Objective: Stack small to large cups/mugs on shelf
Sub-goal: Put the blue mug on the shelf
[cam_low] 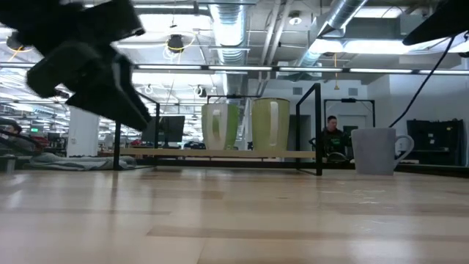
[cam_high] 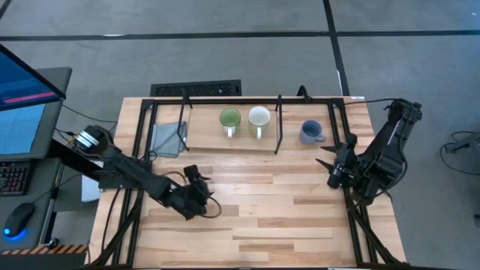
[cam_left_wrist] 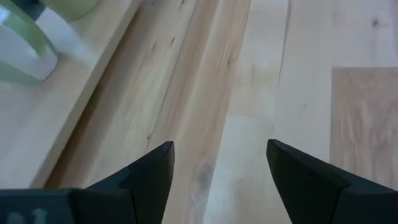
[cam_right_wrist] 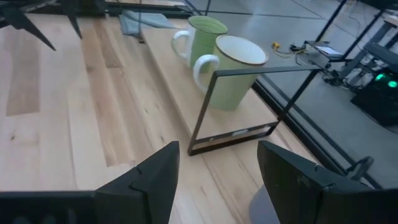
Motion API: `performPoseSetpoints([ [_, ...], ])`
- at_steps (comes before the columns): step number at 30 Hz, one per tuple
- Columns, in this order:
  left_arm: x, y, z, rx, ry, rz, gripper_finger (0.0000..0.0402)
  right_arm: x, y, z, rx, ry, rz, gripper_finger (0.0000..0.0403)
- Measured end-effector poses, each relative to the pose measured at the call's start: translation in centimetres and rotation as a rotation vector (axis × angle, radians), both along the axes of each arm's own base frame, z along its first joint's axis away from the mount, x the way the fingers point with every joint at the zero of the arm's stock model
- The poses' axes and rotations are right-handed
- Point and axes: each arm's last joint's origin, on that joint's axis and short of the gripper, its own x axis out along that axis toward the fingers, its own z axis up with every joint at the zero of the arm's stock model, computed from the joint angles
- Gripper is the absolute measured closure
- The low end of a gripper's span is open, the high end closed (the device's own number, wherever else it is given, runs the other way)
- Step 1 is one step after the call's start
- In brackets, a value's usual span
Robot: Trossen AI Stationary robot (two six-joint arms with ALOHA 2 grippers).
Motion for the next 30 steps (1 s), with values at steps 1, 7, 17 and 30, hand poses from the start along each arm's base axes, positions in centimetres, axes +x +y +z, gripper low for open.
performPoseSetpoints([
  [1, -0.6, 0.5, -0.5, -0.016, -0.041, -0.013, 0.0154, 0.1, -0.1, 0.0, -0.001, 0.001, -0.008, 0.0163],
  [7, -4.8, 2.8, -2.6, -0.144, -0.31, -0.117, 0.0154, 0.4, -0.5, 0.0, 0.003, 0.002, -0.059, 0.0163],
  [17, -8.3, 5.2, -1.6, -0.176, -0.539, -0.24, 0.0154, 0.2, -1.9, -0.3, 0.211, 0.131, -0.283, 0.0163],
  [30, -8.8, 8.0, -0.6, -0.122, -0.529, -0.272, 0.0154, -1.0, -4.7, 0.4, 0.277, 0.152, -0.336, 0.0163],
])
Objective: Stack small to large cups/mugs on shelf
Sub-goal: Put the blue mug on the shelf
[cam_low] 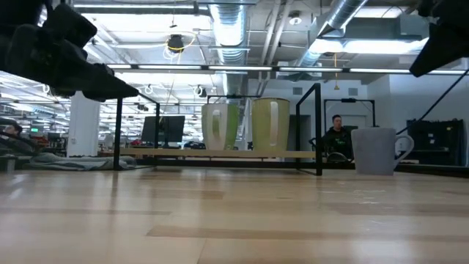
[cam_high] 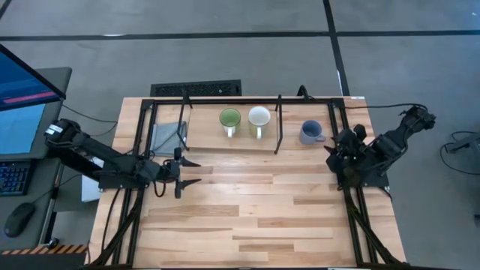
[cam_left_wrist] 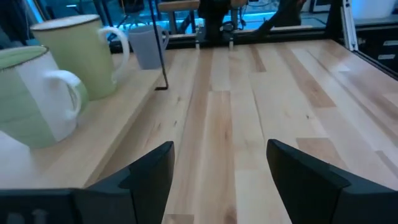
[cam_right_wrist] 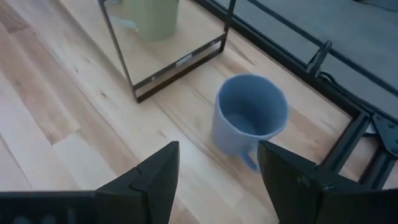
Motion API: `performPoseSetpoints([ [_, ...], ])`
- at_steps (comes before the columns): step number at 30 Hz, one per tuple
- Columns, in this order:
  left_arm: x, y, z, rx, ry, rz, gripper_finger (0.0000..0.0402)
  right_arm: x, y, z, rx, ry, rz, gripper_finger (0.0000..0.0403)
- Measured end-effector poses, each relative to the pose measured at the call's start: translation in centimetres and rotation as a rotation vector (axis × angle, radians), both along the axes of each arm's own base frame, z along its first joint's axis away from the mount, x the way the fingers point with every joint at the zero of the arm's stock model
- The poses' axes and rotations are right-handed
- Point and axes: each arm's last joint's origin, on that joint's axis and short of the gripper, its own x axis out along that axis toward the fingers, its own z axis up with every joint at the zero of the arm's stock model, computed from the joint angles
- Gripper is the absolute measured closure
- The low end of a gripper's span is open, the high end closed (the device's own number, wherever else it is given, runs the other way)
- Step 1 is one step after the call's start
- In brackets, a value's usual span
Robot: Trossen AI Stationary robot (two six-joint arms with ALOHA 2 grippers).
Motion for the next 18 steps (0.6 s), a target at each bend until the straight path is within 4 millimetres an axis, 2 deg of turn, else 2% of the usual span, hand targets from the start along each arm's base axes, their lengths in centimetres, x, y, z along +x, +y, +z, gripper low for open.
performPoseSetpoints([
  [10, -1.0, 2.0, 2.3, 0.133, -0.13, 0.091, 0.0154, -0.7, -0.9, 0.2, 0.007, -0.016, -0.013, 0.0163],
  [18, -2.3, 4.3, 2.8, 0.147, -0.134, 0.233, 0.0154, -0.7, -1.1, 0.2, 0.007, -0.016, -0.045, 0.0163],
])
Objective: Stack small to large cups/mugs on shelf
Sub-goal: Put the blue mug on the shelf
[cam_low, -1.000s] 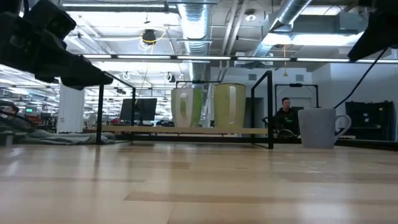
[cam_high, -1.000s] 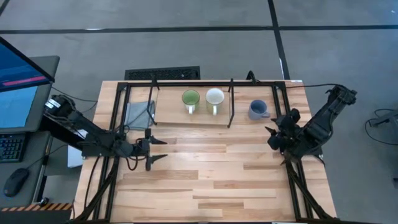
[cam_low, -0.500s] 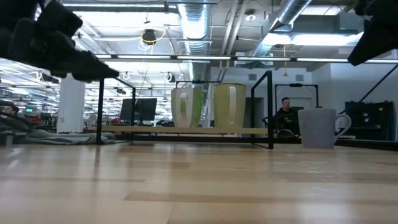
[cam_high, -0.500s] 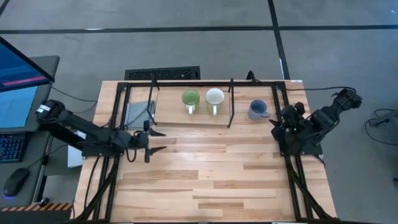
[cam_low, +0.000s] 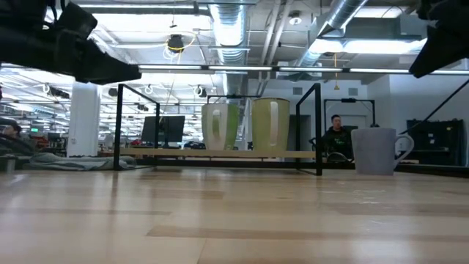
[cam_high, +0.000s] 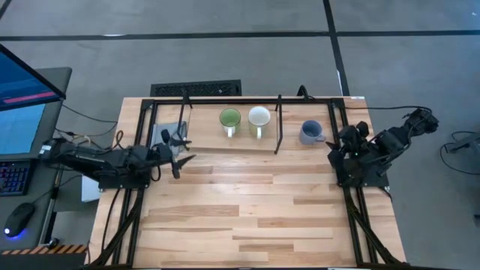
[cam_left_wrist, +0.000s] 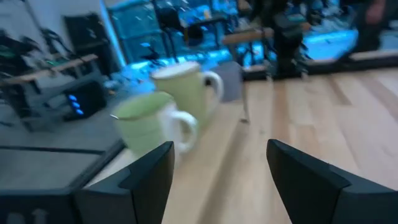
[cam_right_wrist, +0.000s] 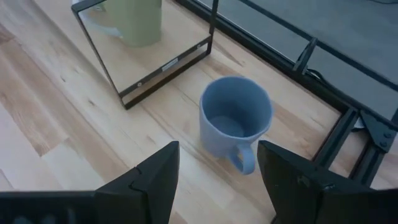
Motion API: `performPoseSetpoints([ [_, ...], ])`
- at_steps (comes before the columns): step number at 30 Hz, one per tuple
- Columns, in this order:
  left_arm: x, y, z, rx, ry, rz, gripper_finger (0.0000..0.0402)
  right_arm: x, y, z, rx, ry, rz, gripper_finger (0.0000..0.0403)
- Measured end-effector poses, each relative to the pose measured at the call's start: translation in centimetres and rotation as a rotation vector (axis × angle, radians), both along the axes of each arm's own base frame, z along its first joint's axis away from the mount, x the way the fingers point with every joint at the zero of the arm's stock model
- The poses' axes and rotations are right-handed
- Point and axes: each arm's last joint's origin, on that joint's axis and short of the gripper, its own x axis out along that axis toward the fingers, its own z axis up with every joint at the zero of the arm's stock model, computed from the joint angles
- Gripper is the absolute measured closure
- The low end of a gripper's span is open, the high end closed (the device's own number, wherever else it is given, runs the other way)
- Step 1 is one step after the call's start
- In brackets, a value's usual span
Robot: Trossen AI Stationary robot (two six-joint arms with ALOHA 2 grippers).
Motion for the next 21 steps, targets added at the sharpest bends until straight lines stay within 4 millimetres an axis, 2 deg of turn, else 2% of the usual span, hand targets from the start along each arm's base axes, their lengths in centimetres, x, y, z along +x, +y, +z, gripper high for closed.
performPoseSetpoints([
  [7, -1.0, 1.1, 1.2, 0.064, -0.092, 0.041, 0.0154, 0.0, -0.1, 0.0, 0.0, -0.001, -0.021, 0.0163],
  [10, -1.5, 1.7, 1.5, 0.073, -0.119, 0.164, 0.0154, 0.1, -0.1, 0.0, 0.001, -0.004, -0.024, 0.0163],
  [13, -1.9, 2.3, 1.6, 0.092, -0.112, 0.278, 0.0154, 0.1, -0.1, 0.0, 0.002, -0.006, -0.024, 0.0163],
  [21, -2.6, 3.5, 1.2, 0.113, -0.058, 0.382, 0.0154, 0.1, -0.1, 0.0, 0.0, -0.004, -0.024, 0.0163],
])
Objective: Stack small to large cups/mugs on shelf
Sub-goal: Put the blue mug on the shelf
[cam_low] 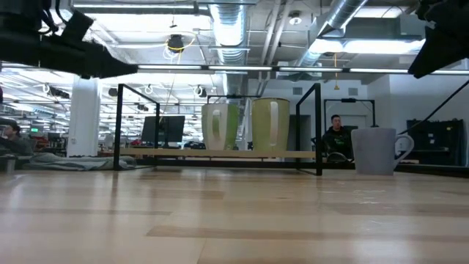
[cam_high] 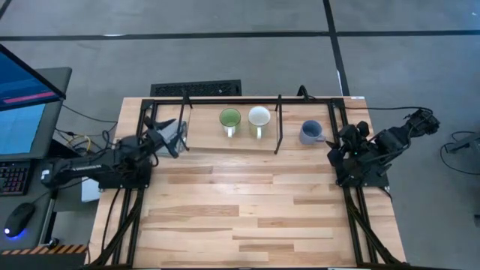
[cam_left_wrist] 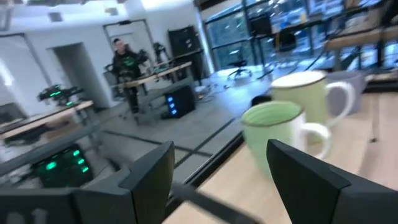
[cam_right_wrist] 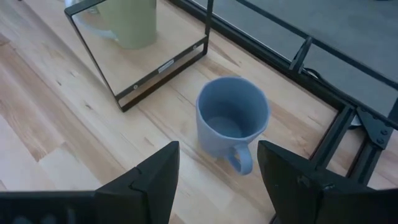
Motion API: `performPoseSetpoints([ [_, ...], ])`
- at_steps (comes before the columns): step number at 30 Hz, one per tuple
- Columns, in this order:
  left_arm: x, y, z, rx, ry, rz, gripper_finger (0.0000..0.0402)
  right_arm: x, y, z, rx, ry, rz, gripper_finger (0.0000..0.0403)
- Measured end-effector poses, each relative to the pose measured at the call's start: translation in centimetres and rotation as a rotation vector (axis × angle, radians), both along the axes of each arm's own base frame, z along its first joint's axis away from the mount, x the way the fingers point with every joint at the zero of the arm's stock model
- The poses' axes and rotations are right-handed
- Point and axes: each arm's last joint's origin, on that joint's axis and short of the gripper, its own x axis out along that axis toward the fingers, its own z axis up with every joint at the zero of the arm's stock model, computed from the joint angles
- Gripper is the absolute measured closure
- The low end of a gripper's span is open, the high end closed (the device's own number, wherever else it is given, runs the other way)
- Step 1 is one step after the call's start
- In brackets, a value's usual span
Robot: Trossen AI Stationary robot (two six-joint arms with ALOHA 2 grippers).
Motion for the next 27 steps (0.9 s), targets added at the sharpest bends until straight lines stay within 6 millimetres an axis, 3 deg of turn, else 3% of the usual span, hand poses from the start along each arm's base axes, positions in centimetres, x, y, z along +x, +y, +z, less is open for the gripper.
performPoseSetpoints([
  [14, -1.3, 2.4, 0.5, 0.006, 0.006, 0.27, 0.0154, 0.0, 0.0, 0.0, 0.001, -0.001, -0.001, 0.0163],
  [27, -3.0, 4.3, -1.0, -0.116, 0.08, 0.478, 0.0154, 0.0, 0.0, 0.0, 0.011, -0.011, -0.012, 0.0163],
])
